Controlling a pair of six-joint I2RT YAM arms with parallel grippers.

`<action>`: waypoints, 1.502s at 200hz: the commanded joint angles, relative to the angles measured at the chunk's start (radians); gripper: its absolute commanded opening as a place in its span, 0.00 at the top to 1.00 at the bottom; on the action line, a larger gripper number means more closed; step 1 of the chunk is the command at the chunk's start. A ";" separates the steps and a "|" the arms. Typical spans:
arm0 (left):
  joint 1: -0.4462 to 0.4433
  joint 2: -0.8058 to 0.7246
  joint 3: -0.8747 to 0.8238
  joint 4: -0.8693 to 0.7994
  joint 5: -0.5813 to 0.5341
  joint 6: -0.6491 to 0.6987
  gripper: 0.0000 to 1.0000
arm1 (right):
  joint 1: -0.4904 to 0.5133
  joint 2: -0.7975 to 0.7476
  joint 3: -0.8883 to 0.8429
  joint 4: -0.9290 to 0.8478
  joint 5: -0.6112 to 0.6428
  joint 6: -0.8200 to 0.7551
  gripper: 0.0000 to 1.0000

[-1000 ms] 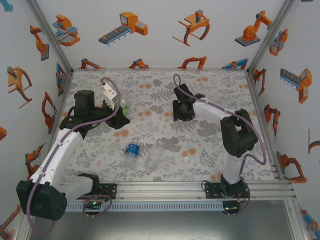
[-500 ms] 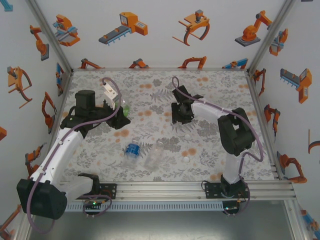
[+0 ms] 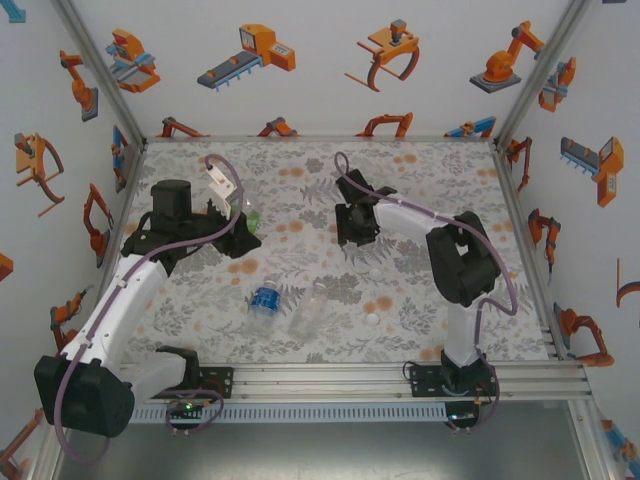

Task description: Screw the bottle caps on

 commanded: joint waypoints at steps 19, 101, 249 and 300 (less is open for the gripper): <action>-0.006 -0.006 0.002 0.010 0.019 -0.007 0.79 | 0.011 0.024 0.025 -0.039 0.028 -0.011 0.55; -0.005 -0.002 0.006 0.007 0.020 -0.007 0.79 | 0.014 0.037 0.025 -0.032 0.052 -0.021 0.58; -0.007 0.000 0.004 0.005 0.019 -0.005 0.79 | 0.014 0.036 0.029 -0.015 0.068 -0.026 0.60; -0.007 0.003 0.006 0.004 0.019 -0.005 0.79 | 0.014 0.034 0.032 -0.020 0.066 -0.035 0.64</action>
